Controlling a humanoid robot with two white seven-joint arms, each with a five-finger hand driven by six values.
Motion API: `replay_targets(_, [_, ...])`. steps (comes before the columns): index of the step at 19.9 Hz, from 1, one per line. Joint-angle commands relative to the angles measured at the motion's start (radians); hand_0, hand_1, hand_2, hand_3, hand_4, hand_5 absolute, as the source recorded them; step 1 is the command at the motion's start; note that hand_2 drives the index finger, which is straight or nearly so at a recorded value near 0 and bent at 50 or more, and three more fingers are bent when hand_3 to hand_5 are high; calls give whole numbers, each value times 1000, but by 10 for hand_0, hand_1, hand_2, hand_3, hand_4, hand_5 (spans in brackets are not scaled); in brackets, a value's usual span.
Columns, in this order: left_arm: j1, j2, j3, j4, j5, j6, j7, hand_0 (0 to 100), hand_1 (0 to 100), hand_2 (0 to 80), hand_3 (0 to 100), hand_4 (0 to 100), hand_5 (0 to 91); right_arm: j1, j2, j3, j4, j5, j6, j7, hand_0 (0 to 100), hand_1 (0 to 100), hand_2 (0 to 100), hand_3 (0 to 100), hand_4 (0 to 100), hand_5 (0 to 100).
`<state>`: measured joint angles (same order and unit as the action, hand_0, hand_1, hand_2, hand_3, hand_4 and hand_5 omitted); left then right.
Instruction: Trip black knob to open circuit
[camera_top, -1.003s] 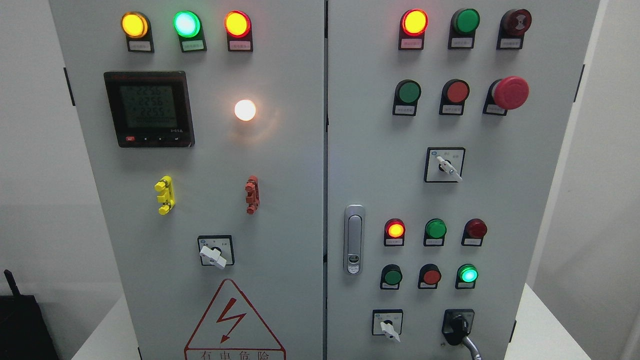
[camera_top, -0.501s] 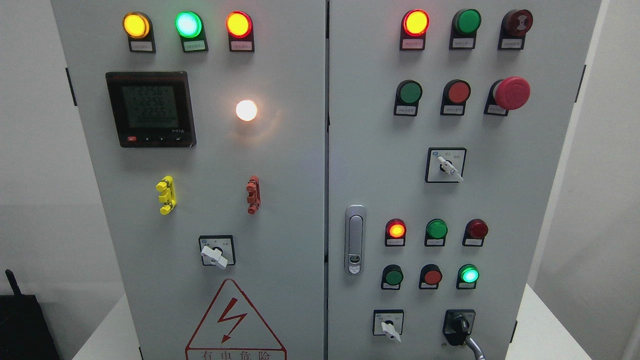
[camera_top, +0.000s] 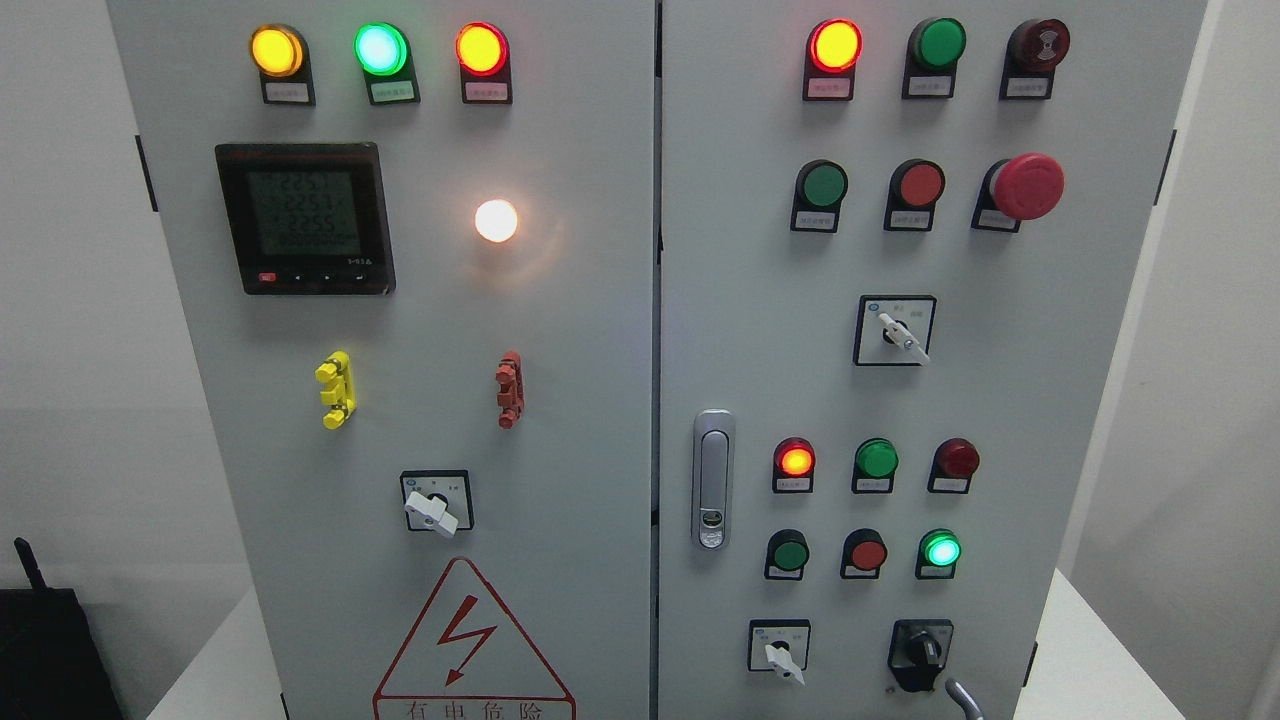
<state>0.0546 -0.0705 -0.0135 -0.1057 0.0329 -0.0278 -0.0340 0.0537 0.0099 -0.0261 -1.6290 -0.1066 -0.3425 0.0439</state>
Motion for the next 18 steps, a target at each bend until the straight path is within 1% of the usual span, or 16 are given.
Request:
replay_targets(1, [-2,-2,1,0,2,-1,0,120,389,0,0,0,0,1,-2,-8,-29,-4,-15,7,815,726,0,934,834,796])
replay_targets(3, [-2,-2,1,0,2,0,0,120,389,0,0,0,0,14,-1,-8,-45,-4,-16,7,810,723,0,936,834,793])
replay_targets(5, [-4,-2,1,0,2,-1,0,120,389,0,0,0,0,43,2,-2,-75,-10,-16,7,804,712,0,933,833,790])
replay_targets(8, [-2,-2,1,0,2,-1,0,120,389,0,0,0,0,93,2,14,-144,-106,-16,5,791,691,0,921,814,770])
replay_targets(9, [-2,-2,1,0,2,-1,0,120,389,0,0,0,0,106,2,15,-155,-113,-16,-5,796,665,0,914,806,762])
replay_targets(11, [-4,-2,1,0,2,-1,0,120,389,0,0,0,0,118,4,17,-164,-116,-16,-21,795,649,0,906,793,749])
replay_targets(12, [-2,-2,1,0,2,-1,0,120,389,0,0,0,0,127,5,17,-167,-116,-18,-22,803,641,0,884,774,722])
replay_targets(13, [-4,-2,1,0,2,-1,0,120,389,0,0,0,0,135,8,17,-176,-117,-18,-25,806,639,0,880,771,720])
replay_targets(18, [-4,-2,1,0,2,-1,0,120,389,0,0,0,0,181,13,17,-198,-117,-30,-33,811,617,0,786,671,636])
